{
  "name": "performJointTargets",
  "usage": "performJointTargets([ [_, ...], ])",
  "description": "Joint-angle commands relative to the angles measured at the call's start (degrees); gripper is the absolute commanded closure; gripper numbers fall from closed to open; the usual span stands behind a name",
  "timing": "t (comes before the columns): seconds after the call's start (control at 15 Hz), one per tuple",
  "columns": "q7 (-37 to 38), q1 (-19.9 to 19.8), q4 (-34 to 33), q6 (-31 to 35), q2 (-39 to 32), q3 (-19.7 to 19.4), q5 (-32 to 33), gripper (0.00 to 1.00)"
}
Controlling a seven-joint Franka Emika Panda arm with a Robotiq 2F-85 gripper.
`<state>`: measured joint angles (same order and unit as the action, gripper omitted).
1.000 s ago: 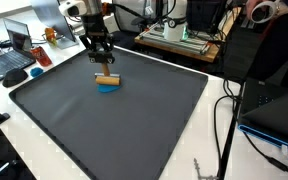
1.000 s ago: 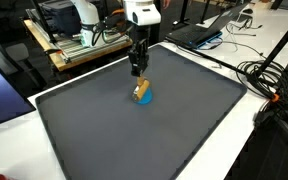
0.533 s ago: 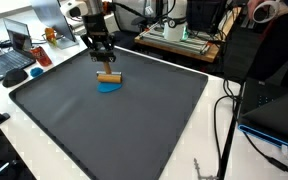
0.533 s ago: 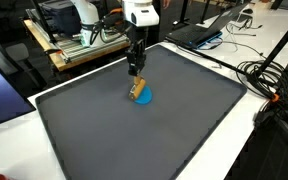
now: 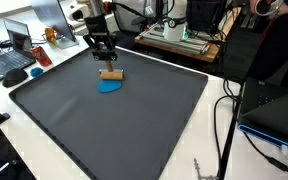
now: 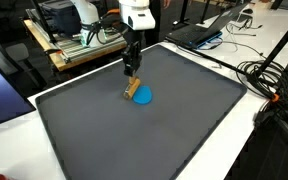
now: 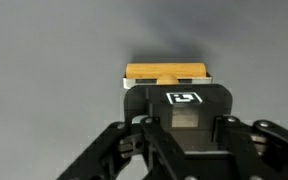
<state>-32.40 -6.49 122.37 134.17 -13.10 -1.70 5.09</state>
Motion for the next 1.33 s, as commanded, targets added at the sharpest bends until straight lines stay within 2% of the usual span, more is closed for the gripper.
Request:
performJointTargets([
  [0.0,-1.0,-0.7,1.9,-0.3,0.4,0.1,-0.2,0.78],
  [0.47,-1.0,-2.3,2.3,-0.5,4.3,-1.5,-0.6,0.78],
  [0.8,-4.6,-3.9,2.8,0.7,8.0,-1.4,-7.3,0.78],
  [0.93,-5.4,-3.3,2.6,0.9,8.7,-1.3,-9.7,0.78],
  [1.27,-4.5,-1.8,2.2,6.8,6.6,-0.4,-13.8,0.78],
])
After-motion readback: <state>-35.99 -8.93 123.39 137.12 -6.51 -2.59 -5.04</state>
